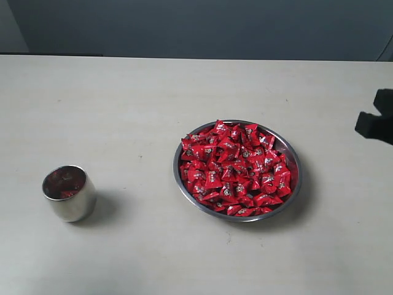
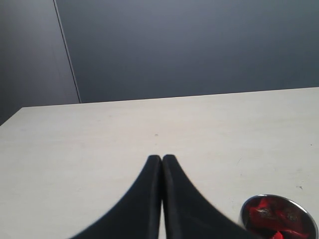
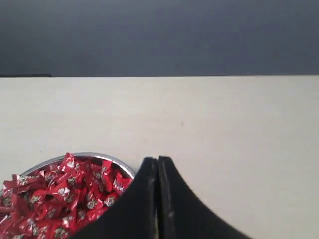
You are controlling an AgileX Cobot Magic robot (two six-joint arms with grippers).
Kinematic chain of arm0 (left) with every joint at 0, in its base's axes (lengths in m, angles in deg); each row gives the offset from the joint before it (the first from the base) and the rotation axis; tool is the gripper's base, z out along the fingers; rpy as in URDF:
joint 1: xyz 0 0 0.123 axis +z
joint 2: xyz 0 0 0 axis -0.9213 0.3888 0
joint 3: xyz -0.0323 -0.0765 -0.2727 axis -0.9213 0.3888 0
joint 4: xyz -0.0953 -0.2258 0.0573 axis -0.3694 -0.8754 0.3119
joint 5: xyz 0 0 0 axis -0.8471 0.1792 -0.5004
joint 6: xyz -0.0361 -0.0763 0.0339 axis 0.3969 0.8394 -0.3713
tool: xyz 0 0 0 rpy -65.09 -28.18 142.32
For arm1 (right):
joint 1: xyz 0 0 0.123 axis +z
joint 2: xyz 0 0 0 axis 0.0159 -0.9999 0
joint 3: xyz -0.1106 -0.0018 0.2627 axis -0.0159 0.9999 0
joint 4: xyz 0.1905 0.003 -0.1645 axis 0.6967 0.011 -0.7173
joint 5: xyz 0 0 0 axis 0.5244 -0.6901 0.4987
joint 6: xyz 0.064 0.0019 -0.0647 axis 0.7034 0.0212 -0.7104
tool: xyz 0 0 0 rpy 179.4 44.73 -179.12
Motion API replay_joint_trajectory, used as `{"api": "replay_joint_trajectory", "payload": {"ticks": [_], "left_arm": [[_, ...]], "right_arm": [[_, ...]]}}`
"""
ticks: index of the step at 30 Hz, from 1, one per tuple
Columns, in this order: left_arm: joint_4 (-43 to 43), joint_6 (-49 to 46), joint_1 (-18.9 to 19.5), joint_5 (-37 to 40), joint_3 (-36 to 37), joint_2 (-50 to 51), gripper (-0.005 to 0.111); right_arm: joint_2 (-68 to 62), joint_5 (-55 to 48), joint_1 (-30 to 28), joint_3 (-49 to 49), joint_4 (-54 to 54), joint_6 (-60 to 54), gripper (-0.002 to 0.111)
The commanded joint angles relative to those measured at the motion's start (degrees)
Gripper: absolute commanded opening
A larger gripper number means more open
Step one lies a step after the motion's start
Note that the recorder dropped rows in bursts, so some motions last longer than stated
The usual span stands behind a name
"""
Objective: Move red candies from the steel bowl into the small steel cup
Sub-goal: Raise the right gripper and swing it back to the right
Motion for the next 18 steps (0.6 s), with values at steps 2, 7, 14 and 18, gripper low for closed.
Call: {"api": "replay_joint_trajectory", "payload": {"ticks": [2,7,14,18], "left_arm": [[0.06,0.07,0.03,-0.33,0.22,-0.26,0.000],[0.06,0.07,0.03,-0.33,0.22,-0.26,0.000],[0.06,0.07,0.03,-0.33,0.22,-0.26,0.000],[0.06,0.07,0.03,-0.33,0.22,-0.26,0.000]], "right_arm": [[4.94,2.29,-0.32,5.66,-0.88,6.82,-0.001],[5.37,7.96,-0.32,6.22,-2.78,6.82,-0.001],[-5.21,12.31,-0.32,3.05,-3.01,4.98,-0.001],[-14.40,14.34,-0.32,-2.34,-3.01,-1.45,-0.001]]}}
